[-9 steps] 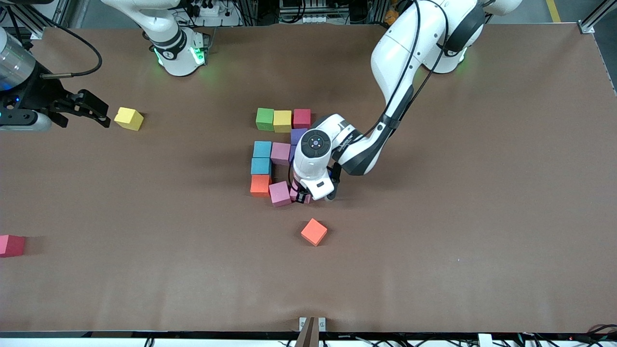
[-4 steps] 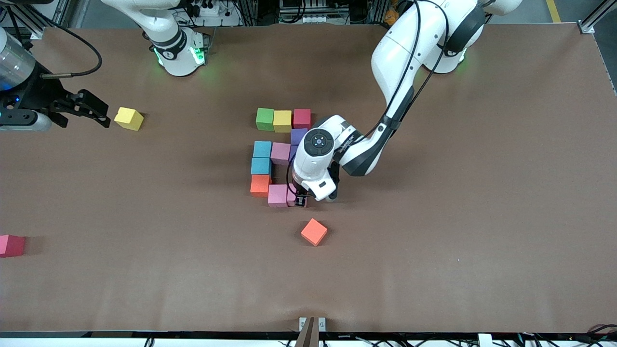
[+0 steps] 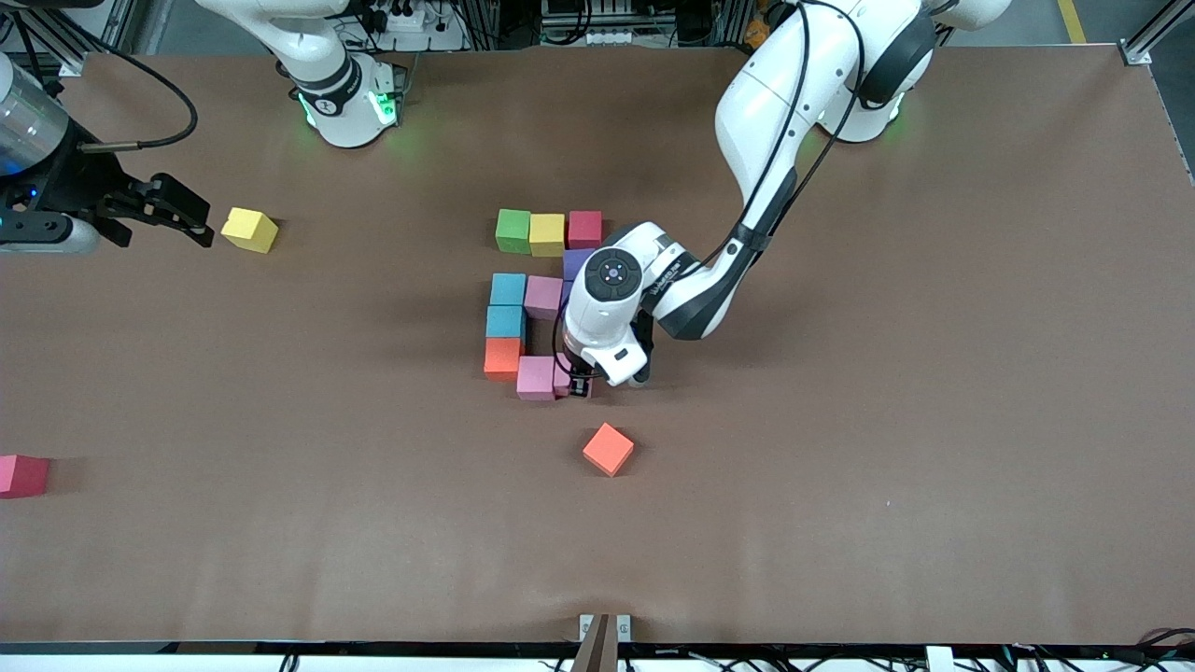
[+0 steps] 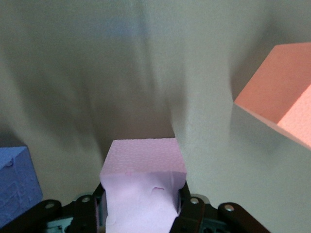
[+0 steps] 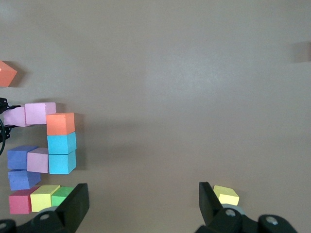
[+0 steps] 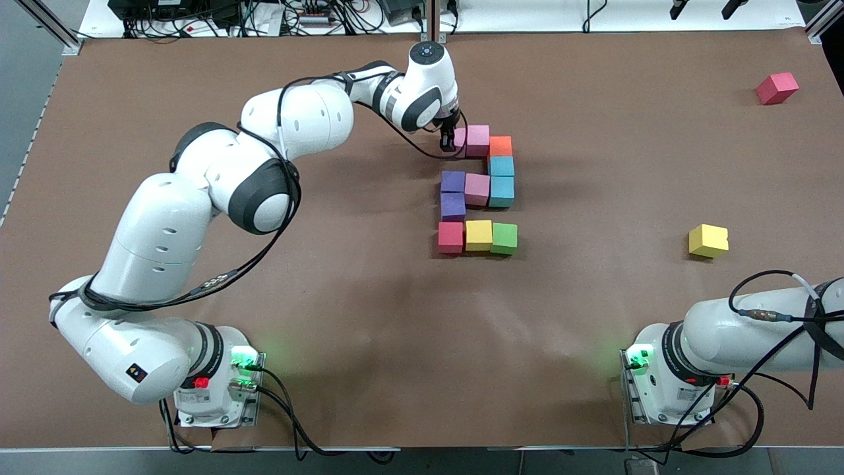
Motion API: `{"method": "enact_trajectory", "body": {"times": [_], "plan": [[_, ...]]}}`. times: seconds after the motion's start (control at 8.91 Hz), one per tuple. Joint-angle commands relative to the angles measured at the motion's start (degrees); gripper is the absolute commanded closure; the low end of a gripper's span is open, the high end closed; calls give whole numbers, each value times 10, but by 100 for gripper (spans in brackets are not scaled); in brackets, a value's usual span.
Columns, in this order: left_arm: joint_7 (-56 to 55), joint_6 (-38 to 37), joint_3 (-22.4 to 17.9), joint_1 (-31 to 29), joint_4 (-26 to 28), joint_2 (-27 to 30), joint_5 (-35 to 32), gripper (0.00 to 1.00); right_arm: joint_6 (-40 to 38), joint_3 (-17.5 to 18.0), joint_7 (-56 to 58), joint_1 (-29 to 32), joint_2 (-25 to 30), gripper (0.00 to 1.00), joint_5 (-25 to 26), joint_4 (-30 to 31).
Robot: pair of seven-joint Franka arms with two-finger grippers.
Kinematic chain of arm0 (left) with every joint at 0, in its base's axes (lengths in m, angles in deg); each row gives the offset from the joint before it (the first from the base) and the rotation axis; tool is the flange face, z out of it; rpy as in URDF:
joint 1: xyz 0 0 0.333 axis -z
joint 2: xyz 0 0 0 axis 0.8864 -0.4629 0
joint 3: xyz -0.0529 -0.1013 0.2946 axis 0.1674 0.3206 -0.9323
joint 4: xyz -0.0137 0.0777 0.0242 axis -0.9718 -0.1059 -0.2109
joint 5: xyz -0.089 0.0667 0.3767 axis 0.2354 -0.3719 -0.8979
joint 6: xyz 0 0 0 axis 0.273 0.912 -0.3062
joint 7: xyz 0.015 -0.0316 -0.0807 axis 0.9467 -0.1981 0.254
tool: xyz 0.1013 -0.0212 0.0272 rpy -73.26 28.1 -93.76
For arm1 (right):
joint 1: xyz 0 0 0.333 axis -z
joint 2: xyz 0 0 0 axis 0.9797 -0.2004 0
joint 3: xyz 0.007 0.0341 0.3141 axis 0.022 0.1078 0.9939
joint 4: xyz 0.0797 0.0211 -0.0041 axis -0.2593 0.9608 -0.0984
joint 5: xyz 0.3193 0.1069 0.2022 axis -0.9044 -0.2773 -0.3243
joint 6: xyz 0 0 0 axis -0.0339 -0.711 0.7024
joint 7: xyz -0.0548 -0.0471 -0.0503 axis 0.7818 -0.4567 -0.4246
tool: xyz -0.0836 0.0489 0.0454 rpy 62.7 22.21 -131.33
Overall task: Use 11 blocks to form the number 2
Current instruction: 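Lower the pink cube beside the other pink cube with the left gripper, then open the left gripper and raise it from the pink cube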
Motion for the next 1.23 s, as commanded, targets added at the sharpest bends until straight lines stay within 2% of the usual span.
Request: {"method": "enact_trajectory", "body": {"times": [0.0,0.45,0.79,1.01,1.12], "plan": [[-3,6,-2,4,0,-2,7,21,-9,7,5,10,0,0,6,-10],[-5,-22,-3,4,-1,19,0,20,-9,7,5,10,0,0,6,-10],[2,-97,-10,-1,-2,65,-2,20,-9,7,5,10,0,0,6,-10],[45,-157,-10,-11,-1,98,-43,20,-9,7,5,10,0,0,6,-10],[73,-177,-10,-46,-1,113,-51,20,-9,7,5,10,0,0,7,-11]]}}
